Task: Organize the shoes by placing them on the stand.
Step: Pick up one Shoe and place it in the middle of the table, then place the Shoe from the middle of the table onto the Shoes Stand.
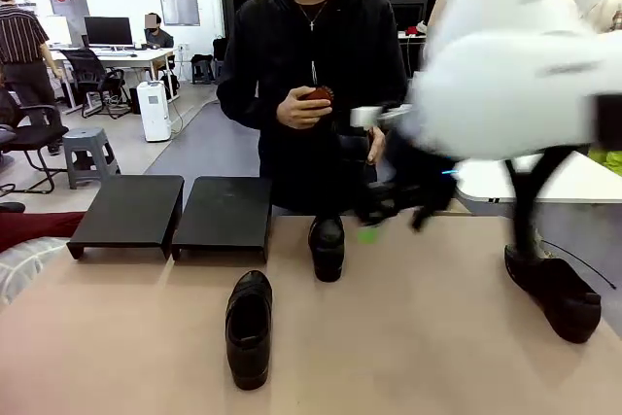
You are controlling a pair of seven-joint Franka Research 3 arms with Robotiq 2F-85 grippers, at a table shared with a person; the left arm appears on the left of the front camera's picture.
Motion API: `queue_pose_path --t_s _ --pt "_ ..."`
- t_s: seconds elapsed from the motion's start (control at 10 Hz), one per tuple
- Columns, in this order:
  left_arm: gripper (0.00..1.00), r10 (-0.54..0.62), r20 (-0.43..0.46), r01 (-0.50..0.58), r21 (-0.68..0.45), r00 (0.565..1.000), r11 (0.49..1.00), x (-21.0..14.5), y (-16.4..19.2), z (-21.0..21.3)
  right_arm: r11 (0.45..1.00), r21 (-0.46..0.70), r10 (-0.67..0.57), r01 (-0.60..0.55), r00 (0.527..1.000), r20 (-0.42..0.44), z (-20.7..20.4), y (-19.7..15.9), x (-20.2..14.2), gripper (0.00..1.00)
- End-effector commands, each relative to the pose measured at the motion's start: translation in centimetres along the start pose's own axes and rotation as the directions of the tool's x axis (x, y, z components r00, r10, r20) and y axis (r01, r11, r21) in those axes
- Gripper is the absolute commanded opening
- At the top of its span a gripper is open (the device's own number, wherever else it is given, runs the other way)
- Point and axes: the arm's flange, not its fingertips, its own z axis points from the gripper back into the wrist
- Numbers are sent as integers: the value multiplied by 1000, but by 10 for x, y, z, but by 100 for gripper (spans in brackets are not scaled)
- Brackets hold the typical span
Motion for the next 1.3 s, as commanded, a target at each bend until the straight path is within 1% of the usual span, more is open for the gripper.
queue_pose_path --t_s 0.0,0.1,0.2,0.3,0.4,0.5,0.6,0.7,1.2 --pt "100 -18 10 19 -25 1000 1000 -1 0 0 981 86 -174 173 985 4 20 -95 -39 100" --pt "100 -18 10 19 -25 1000 1000 -1 0 0 940 186 -291 285 957 2 27 -144 -56 100" --pt "100 -18 10 19 -25 1000 1000 -1 0 0 885 318 -364 339 931 20 30 -189 -77 100" --pt "100 -18 10 19 -25 1000 1000 -1 0 0 849 379 -414 369 909 43 28 -216 -94 100" --pt "100 -18 10 19 -25 1000 1000 -1 0 0 823 470 -398 318 914 79 26 -229 -105 100" --pt "100 -18 10 19 -25 1000 1000 -1 0 0 840 479 -353 255 927 125 24 -231 -113 100" --pt "100 -18 10 19 -25 1000 1000 -1 0 0 871 457 -284 179 943 171 22 -227 -113 100" --pt "100 -18 10 19 -25 1000 1000 -1 0 0 830 431 -426 355 902 76 39 -246 -113 100" --pt "100 -18 10 19 -25 1000 1000 -1 0 0 830 431 -426 355 902 76 39 -246 -113 100"
